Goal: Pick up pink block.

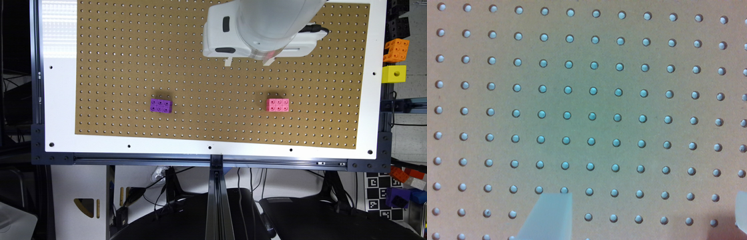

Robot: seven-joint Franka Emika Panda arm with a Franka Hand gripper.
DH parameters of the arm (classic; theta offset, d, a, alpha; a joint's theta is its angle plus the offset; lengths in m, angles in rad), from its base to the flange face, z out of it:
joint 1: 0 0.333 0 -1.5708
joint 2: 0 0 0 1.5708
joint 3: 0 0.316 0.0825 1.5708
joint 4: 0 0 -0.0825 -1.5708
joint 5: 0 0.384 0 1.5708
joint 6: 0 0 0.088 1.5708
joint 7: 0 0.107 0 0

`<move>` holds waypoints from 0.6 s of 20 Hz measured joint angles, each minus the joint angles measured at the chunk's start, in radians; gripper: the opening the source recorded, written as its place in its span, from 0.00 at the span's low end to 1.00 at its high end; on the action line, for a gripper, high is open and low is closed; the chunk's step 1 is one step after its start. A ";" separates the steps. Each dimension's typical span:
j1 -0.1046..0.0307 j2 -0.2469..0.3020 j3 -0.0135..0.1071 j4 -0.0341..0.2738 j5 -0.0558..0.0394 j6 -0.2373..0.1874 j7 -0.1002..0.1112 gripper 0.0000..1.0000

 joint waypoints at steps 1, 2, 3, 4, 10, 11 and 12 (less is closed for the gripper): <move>0.000 0.000 0.000 0.000 0.0000 0.000 0.000 1.00; 0.000 0.000 0.000 0.000 0.0000 0.000 0.000 1.00; 0.001 0.000 0.001 0.002 0.0002 0.004 0.000 1.00; 0.003 0.002 0.004 0.007 0.0011 0.007 0.002 1.00; 0.045 0.115 0.064 0.149 0.0040 0.011 0.103 1.00; 0.051 0.150 0.069 0.186 0.0036 0.010 0.114 1.00; 0.057 0.182 0.070 0.220 0.0035 0.009 0.120 1.00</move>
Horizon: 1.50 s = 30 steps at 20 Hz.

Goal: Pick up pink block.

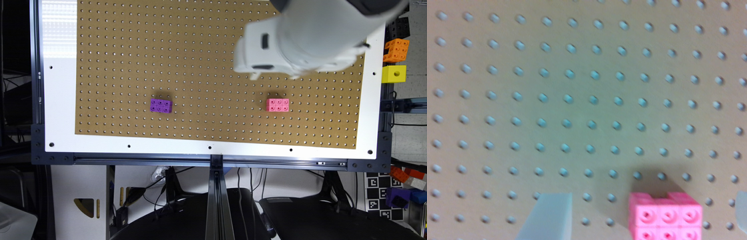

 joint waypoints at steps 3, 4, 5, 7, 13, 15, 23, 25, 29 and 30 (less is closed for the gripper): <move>0.010 0.063 0.002 0.071 0.0000 -0.004 0.006 1.00; 0.014 0.078 0.002 0.090 0.0000 -0.008 0.011 1.00; 0.018 0.085 0.003 0.101 0.0000 -0.013 0.015 1.00; 0.023 0.088 0.003 0.109 0.0000 -0.018 0.020 1.00; 0.024 0.100 0.004 0.109 0.0000 -0.016 0.021 1.00; 0.024 0.126 0.004 0.110 0.0000 -0.003 0.021 1.00; 0.024 0.214 0.004 0.111 -0.0003 0.064 0.021 1.00; 0.024 0.231 0.004 0.112 -0.0003 0.079 0.021 1.00; 0.024 0.290 0.004 0.112 -0.0014 0.136 0.021 1.00; 0.024 0.300 0.004 0.114 -0.0014 0.147 0.021 1.00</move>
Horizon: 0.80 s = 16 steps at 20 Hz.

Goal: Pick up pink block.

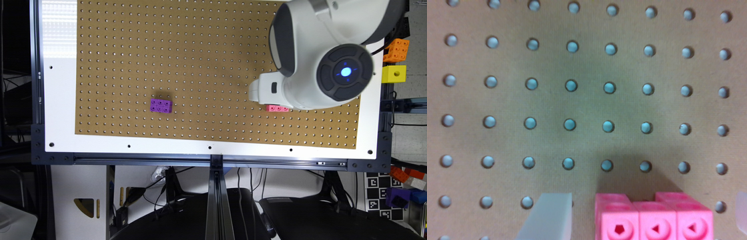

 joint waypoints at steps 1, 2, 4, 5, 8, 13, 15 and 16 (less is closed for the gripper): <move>0.000 0.006 0.000 0.004 0.0000 0.005 0.000 1.00; 0.000 0.008 0.000 0.010 0.0000 0.005 0.000 1.00; 0.000 0.012 0.000 0.024 0.0000 0.004 0.000 1.00; 0.000 0.015 0.000 0.031 -0.0001 0.004 0.000 1.00; -0.001 0.022 0.000 0.044 -0.0003 0.004 0.000 1.00; -0.001 0.033 0.000 0.051 -0.0011 0.005 0.000 1.00; -0.001 0.052 -0.001 0.055 -0.0032 0.015 0.000 1.00; -0.001 0.069 -0.001 0.061 -0.0049 0.024 0.000 1.00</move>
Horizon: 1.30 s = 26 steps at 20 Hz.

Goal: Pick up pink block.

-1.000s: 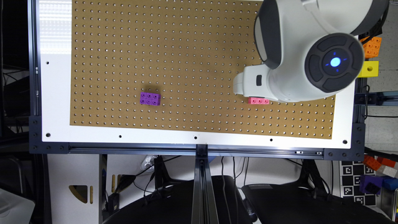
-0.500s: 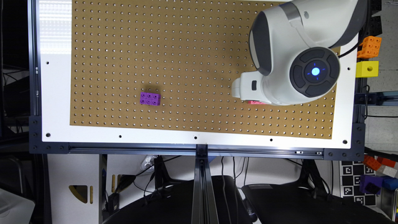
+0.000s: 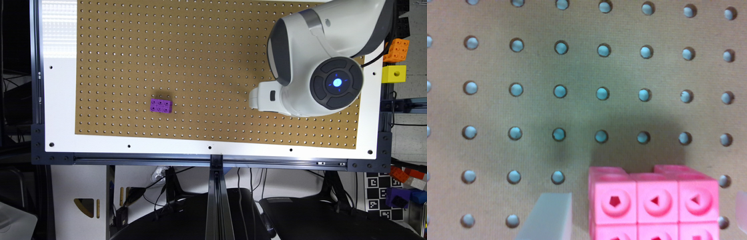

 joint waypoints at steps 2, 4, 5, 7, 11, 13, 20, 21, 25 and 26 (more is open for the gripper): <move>0.000 0.026 0.000 0.017 -0.0028 0.008 0.000 1.00; 0.000 0.041 0.000 0.034 -0.0045 0.008 0.000 1.00; 0.000 0.044 0.000 0.038 -0.0047 0.008 0.000 1.00; 0.000 0.044 0.000 0.039 -0.0049 0.008 0.000 1.00; 0.000 0.045 0.000 0.041 -0.0050 0.008 0.000 1.00; 0.000 0.058 -0.001 0.047 -0.0093 0.012 0.001 1.00; -0.001 0.059 -0.001 0.049 -0.0101 0.009 0.001 0.00; -0.001 0.059 -0.001 0.049 -0.0101 0.009 0.001 0.00; -0.001 0.059 -0.002 0.049 -0.0105 0.005 0.001 0.00; -0.001 0.058 -0.002 0.049 -0.0105 0.005 0.001 0.00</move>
